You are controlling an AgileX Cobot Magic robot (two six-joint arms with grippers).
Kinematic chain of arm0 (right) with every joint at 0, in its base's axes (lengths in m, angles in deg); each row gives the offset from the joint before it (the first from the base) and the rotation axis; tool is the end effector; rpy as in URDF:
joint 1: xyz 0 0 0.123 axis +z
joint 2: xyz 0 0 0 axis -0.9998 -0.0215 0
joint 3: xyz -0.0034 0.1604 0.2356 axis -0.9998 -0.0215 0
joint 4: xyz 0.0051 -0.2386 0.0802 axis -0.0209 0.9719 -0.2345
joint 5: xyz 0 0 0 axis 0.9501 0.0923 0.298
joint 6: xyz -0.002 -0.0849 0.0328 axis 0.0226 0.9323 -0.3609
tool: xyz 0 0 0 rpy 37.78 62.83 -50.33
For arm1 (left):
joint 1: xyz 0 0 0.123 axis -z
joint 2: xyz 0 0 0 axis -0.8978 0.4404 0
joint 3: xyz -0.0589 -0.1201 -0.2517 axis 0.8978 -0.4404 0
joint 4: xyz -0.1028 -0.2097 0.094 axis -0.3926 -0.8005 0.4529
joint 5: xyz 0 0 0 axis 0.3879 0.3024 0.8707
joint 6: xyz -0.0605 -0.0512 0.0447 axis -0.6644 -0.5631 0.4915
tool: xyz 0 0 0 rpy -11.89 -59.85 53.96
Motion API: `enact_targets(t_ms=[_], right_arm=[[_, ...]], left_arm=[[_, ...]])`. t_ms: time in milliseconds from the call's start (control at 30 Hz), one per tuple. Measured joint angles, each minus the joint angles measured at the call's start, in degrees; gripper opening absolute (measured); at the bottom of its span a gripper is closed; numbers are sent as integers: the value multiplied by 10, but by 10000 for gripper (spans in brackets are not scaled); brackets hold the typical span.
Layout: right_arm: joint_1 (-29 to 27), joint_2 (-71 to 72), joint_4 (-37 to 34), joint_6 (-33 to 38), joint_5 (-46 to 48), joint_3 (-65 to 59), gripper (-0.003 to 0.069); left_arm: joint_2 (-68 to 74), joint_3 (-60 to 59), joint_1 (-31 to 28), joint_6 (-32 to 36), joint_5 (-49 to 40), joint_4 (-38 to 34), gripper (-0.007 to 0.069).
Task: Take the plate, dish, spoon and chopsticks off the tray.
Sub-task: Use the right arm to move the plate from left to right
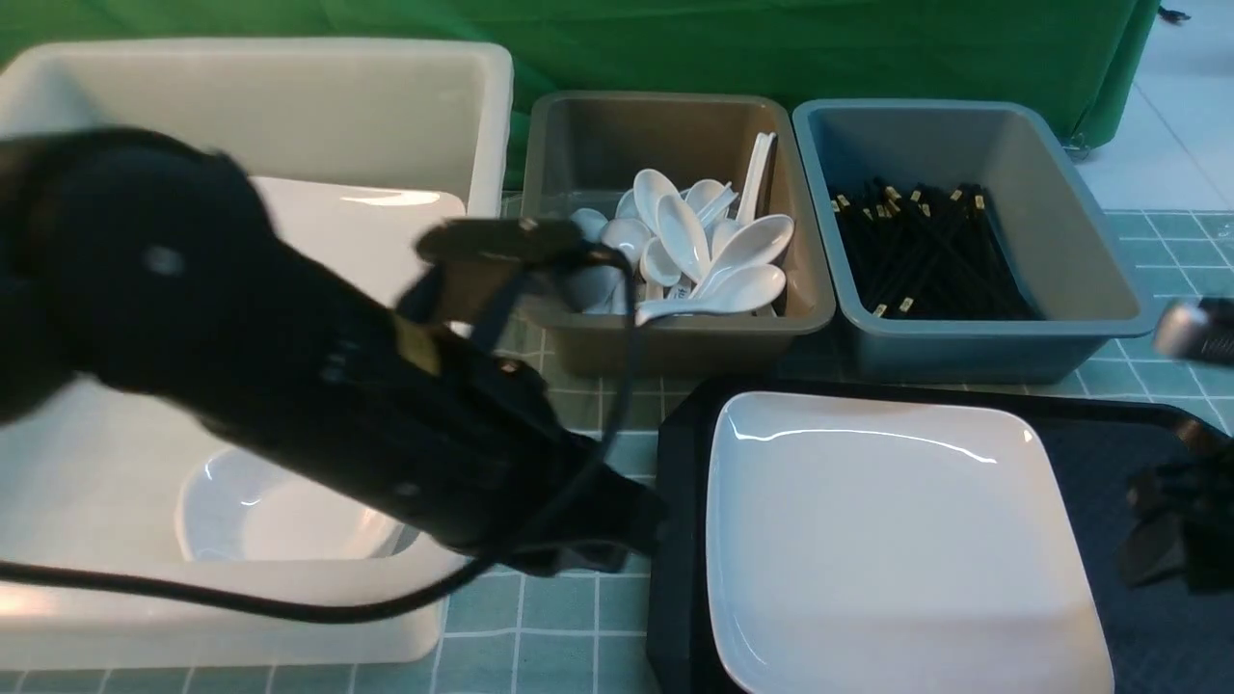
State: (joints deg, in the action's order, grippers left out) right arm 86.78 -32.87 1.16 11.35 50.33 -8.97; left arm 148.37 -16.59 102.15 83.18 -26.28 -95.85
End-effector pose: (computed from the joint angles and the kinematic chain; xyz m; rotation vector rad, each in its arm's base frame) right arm 0.2563 0.0088 0.2249 -0.0019 2.7679 0.2612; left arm 0.2062 -0.1895 0.3025 0.7038 2.5666 -0.6062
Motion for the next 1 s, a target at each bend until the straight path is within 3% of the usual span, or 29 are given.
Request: enact_targets(t_ms=[100, 267, 333, 467, 700, 867, 967, 1000], right_arm=[[0, -48, -13, 5, -58, -20, 483], [7, -114, -21, 6, -103, -21, 466], [7, -132, -21, 7, -108, -21, 421], [9, -145, -47, 17, -103, -17, 153], [-19, -129, -37, -1, -97, -20, 150], [-73, -99, 12, -46, -78, -21, 147], [-80, -98, 28, -57, -62, -21, 209], [-81, -98, 30, -58, -52, -21, 306]], left_arm=[[44, 0, 6, -1, 13, -5, 10], [81, 0, 6, -1, 16, -5, 10], [89, 0, 6, -1, 19, -5, 10], [94, 0, 6, -1, 39, -6, 10], [95, 0, 6, 4, 44, -10, 10], [95, 0, 6, 27, 43, -23, 11], [95, 0, 7, 51, 54, -44, 13], [96, 0, 12, 75, 73, -57, 19]])
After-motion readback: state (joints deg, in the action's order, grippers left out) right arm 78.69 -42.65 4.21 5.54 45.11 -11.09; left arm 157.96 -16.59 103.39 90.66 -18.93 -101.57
